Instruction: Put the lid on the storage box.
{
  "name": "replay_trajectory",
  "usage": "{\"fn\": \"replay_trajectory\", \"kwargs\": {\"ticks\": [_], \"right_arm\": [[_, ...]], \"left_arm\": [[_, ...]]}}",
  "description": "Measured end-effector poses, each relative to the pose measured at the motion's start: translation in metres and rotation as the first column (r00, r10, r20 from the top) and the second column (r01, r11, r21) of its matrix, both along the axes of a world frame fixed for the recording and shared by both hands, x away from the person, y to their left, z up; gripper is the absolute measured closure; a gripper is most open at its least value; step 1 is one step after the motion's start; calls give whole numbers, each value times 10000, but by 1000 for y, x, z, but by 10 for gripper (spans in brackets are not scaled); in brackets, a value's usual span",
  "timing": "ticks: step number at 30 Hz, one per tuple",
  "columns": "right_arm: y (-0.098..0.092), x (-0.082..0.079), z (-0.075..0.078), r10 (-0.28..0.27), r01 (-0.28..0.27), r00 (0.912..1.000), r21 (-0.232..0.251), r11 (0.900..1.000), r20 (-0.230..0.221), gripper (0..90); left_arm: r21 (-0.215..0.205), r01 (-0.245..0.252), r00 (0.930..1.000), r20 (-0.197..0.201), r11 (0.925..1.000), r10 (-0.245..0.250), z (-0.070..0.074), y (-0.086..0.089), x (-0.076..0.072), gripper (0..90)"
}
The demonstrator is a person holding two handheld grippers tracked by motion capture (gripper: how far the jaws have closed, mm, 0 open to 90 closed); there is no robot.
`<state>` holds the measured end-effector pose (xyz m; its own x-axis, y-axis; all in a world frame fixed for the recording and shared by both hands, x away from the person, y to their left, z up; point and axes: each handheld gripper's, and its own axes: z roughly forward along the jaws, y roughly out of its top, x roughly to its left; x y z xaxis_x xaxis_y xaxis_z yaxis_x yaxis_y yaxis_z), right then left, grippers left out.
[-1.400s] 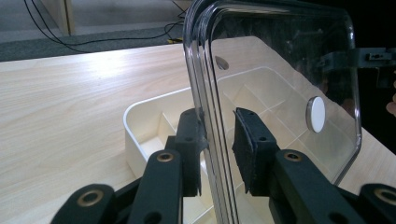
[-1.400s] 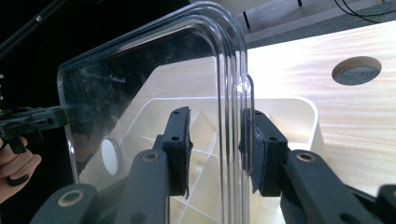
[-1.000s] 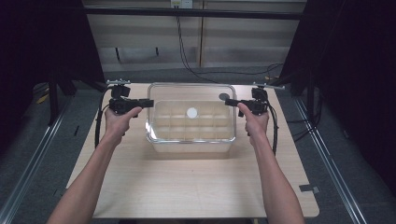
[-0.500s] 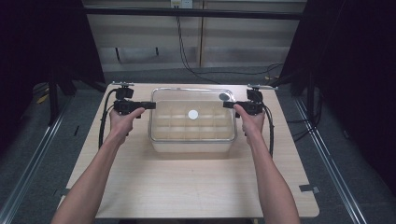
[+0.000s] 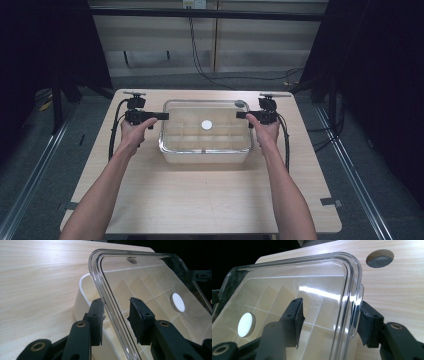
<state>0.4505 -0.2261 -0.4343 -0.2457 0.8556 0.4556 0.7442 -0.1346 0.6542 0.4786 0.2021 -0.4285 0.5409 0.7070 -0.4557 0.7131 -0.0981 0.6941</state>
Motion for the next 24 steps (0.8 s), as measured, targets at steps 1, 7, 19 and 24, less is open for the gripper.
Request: {"fn": "replay_trajectory", "kwargs": {"ticks": [1,7,19,24], "right_arm": [[0,0,0,-28,28,10000,-18,10000,-3,442],[1,-1,-1,-101,97,9999,-362,9993,-82,428],[8,4,-12,20,-51,9984,-548,9985,-564,376],[7,3,-13,100,-129,9987,-559,9984,-506,369]], "left_arm": [[32,106,9999,-6,9999,-106,-1,0,1,641],[172,40,10000,-88,9998,-38,-3,-3,0,623],[318,20,9992,-396,9995,-7,-16,-3,2,575],[870,-124,9998,148,9961,112,-14,-5,1,619]]}}
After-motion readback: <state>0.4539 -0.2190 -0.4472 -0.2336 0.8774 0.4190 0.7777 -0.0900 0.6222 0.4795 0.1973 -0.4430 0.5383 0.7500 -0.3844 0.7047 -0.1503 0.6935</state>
